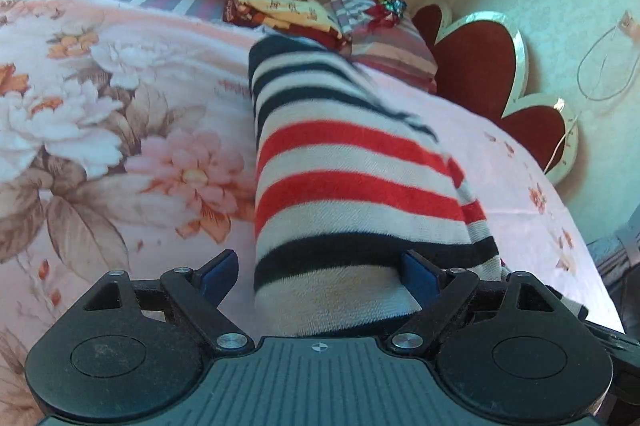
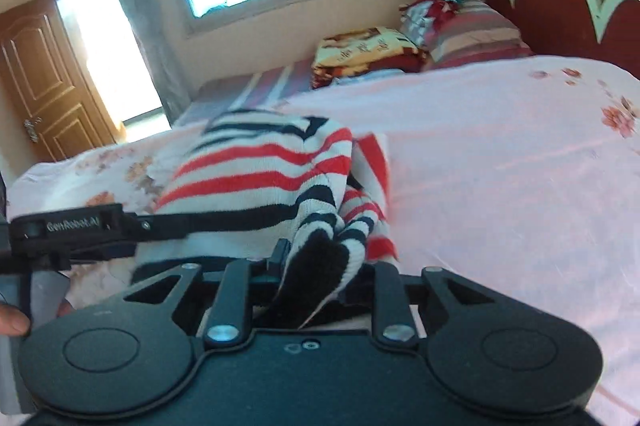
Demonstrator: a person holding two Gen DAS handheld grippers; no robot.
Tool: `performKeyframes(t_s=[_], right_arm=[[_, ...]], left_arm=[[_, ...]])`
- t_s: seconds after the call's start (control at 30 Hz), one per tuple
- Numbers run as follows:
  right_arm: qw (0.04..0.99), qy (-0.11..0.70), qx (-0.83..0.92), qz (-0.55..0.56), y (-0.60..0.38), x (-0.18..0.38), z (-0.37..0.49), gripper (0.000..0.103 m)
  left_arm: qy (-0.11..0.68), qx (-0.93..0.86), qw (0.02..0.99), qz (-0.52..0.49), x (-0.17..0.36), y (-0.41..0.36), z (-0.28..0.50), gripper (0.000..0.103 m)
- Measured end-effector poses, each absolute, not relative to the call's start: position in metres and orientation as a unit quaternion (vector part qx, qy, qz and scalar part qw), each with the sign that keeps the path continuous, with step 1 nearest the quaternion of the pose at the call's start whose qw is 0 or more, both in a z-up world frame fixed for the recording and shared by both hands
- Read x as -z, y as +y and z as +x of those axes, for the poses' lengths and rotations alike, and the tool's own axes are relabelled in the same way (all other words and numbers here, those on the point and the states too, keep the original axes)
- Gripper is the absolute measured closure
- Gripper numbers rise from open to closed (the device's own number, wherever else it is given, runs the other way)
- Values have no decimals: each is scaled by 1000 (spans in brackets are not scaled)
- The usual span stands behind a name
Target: Fold small clothes
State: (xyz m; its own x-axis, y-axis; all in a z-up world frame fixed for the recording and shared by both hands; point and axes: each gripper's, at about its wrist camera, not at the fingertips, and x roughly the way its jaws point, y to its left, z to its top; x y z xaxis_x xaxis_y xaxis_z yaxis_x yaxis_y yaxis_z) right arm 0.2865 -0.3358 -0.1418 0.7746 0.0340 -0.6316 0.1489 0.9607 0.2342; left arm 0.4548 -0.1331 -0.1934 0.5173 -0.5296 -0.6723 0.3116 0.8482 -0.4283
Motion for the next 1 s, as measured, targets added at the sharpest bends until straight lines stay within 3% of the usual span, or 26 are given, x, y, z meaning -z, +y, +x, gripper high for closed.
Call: performKeyframes(t_s=[0.07,0.17,0.23,0.3,0.37,0.4,0.6,0.73,0.8,1.0], right_arm=[[923,347,35,160,-337,160,283,80],[918,355,29,175,-336,156,284,70],[915,352,22,196,-342,148,277,43],[915,345,24,206,-348,141,263,36],[912,353,28,208,-353,139,255,50],[909,357,28,214,-357,140,251,63],[905,351,28,237,-358,141,241,84],[905,372,63,199,-354,157,239,87],[900,387,74,187,-358,174,242,81],[916,352,72,181,-359,140,237,75]], left_arm=[[422,237,865,-135,198,-133,450,15],[421,232,869,-120,193,-135,449,14],[421,233,870,-107,187,-135,447,14],[421,236,870,-103,182,-133,444,14],[421,237,870,-97,180,-131,438,14],[421,240,870,-94,180,-130,435,14],[433,242,864,-86,190,-129,415,14],[433,242,866,-66,196,-135,411,14],[430,242,868,-51,194,-139,408,14],[417,242,874,-61,168,-132,410,14]])
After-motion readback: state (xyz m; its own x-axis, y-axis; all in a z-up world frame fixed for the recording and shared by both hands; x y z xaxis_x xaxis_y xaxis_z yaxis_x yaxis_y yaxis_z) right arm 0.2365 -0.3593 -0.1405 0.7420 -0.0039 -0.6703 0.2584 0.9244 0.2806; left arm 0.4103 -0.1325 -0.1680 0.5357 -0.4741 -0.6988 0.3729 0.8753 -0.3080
